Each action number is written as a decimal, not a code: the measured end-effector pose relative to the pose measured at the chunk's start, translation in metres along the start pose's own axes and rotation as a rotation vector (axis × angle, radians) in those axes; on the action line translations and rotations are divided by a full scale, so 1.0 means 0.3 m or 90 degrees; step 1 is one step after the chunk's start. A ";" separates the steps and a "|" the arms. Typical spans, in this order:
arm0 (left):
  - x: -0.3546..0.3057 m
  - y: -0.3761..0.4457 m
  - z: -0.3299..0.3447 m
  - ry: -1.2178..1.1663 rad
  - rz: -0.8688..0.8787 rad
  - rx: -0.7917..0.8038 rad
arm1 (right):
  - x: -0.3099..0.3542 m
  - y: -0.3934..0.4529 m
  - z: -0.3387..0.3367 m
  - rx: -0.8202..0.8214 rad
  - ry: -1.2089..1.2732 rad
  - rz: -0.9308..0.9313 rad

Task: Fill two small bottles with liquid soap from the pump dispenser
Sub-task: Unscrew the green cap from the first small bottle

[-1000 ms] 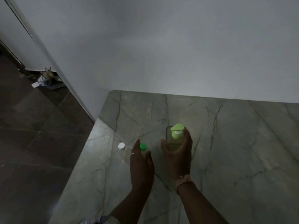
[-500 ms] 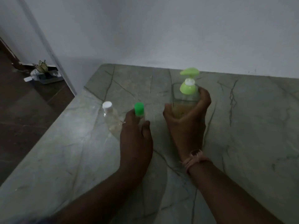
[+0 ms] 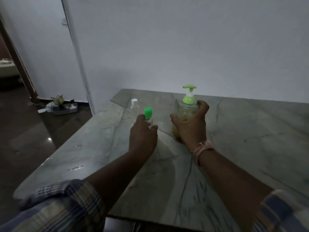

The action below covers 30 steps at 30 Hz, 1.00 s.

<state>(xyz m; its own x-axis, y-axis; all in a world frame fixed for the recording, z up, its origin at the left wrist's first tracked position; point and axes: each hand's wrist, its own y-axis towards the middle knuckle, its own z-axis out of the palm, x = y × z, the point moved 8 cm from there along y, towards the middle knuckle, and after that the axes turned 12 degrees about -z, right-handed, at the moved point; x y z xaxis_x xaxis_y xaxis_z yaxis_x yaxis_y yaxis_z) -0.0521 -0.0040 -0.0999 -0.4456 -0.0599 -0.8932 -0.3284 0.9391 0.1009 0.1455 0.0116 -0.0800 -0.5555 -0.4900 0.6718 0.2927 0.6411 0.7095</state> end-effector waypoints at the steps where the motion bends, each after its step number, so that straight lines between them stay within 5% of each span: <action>1: 0.001 -0.028 -0.021 -0.002 0.006 0.008 | 0.027 -0.026 -0.021 -0.001 0.007 -0.001; 16: 0.066 -0.258 -0.115 0.003 0.049 0.050 | 0.183 -0.266 -0.135 0.053 -0.019 0.006; 21: 0.062 -0.258 -0.125 -0.026 0.101 0.027 | 0.458 -0.271 -0.201 -0.083 -0.207 -0.301; 23: 0.059 -0.261 -0.137 -0.043 0.128 0.011 | 0.532 -0.270 -0.136 -0.007 -0.178 -0.360; 26: 0.058 -0.261 -0.150 -0.080 0.164 0.001 | 0.512 -0.248 0.002 0.159 -0.119 -0.207; 30: 0.066 -0.249 -0.156 -0.108 0.181 0.007 | 0.480 -0.227 0.070 0.182 -0.105 -0.168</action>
<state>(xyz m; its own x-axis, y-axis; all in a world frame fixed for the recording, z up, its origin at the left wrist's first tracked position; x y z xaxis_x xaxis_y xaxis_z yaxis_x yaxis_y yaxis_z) -0.0754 -0.0913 -0.1046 -0.3728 0.2619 -0.8902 -0.2012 0.9137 0.3530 0.0291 -0.0901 -0.0359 -0.7059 -0.5738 0.4153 -0.0916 0.6553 0.7498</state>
